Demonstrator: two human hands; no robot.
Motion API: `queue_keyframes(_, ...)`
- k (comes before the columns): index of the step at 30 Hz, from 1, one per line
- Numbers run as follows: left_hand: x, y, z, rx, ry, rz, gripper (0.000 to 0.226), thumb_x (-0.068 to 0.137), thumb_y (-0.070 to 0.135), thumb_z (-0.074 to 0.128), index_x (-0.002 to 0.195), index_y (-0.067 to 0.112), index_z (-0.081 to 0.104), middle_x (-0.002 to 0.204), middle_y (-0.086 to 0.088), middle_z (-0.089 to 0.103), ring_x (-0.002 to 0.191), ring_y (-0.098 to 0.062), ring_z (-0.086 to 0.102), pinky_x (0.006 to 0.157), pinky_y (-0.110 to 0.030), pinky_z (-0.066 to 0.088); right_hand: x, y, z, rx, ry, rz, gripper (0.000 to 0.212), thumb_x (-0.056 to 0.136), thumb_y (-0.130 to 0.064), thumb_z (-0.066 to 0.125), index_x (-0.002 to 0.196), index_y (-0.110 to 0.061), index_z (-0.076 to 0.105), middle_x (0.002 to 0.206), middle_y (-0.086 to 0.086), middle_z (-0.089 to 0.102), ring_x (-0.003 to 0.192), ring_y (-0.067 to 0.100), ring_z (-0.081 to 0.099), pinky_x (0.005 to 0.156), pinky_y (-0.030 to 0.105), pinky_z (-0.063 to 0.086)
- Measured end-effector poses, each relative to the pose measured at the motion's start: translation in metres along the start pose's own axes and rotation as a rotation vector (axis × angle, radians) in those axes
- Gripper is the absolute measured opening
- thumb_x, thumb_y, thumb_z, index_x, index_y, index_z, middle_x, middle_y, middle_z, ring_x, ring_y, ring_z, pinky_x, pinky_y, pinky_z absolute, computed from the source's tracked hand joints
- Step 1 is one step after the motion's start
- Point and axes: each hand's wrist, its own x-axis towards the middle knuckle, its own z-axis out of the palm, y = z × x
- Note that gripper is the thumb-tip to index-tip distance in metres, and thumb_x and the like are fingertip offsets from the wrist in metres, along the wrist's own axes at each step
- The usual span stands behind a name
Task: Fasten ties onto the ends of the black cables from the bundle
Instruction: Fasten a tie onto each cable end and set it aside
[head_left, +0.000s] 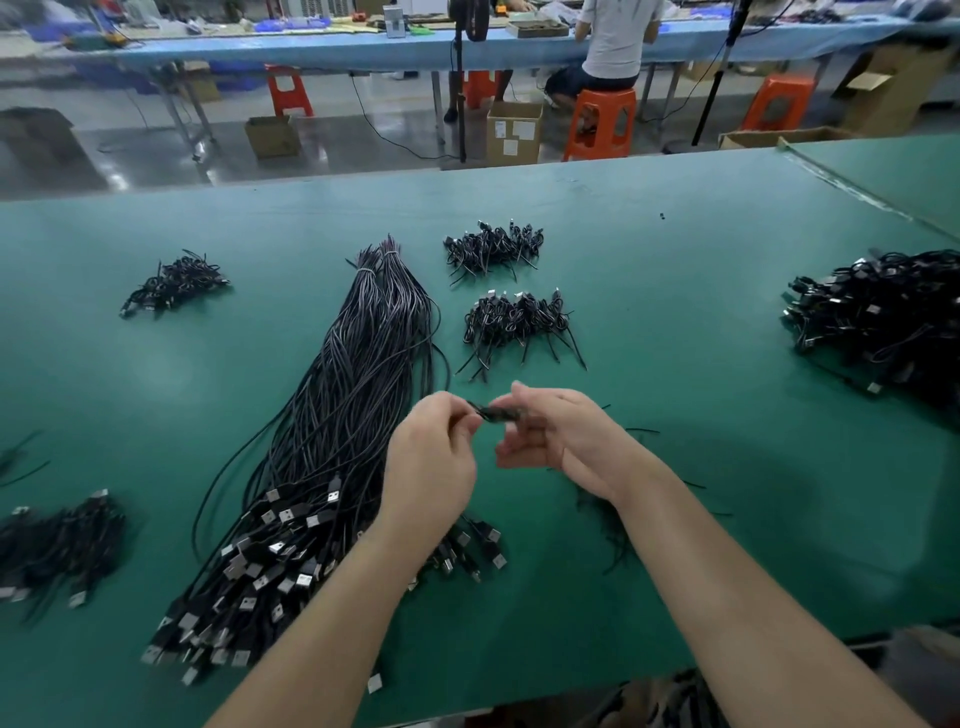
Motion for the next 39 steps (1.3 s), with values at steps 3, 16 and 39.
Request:
queue_keyframes(3, -0.005, -0.003, 0.003, 0.221, 0.065, 0.325, 0.006, 0.094, 0.005, 0.066, 0.088, 0.004, 0.065, 0.085, -0.005, 0.064, 0.068, -0.026, 0.06, 0.056, -0.036, 0.049, 0.001, -0.001, 0.002, -0.204, -0.04, 0.049, 0.033, 0.098, -0.037, 0.063, 0.102, -0.006, 0.072, 0.078, 0.005, 0.06, 0.068, 0.016, 0.061, 0.064, 0.032, 0.056)
queue_keyframes(16, 0.012, 0.003, 0.006, -0.217, 0.0, -0.28, 0.015, 0.098, 0.019, 0.064, 0.084, 0.025, 0.066, 0.073, 0.004, 0.066, 0.063, -0.017, 0.066, 0.056, -0.029, 0.052, 0.014, 0.003, 0.015, -0.098, 0.08, -0.21, 0.02, 0.085, -0.012, 0.076, 0.105, -0.013, 0.077, 0.092, 0.004, 0.073, 0.08, 0.011, 0.059, 0.076, 0.021, 0.047)
queue_keyframes(39, 0.015, -0.032, 0.023, -0.398, -0.232, -0.374, 0.011, 0.09, 0.03, 0.075, 0.081, 0.035, 0.079, 0.049, 0.013, 0.056, 0.043, -0.005, 0.044, 0.048, -0.02, 0.041, 0.04, 0.024, 0.002, -0.049, 0.246, -0.169, 0.009, 0.09, -0.015, 0.074, 0.099, -0.014, 0.076, 0.089, 0.0, 0.076, 0.082, 0.01, 0.07, 0.079, 0.022, 0.057)
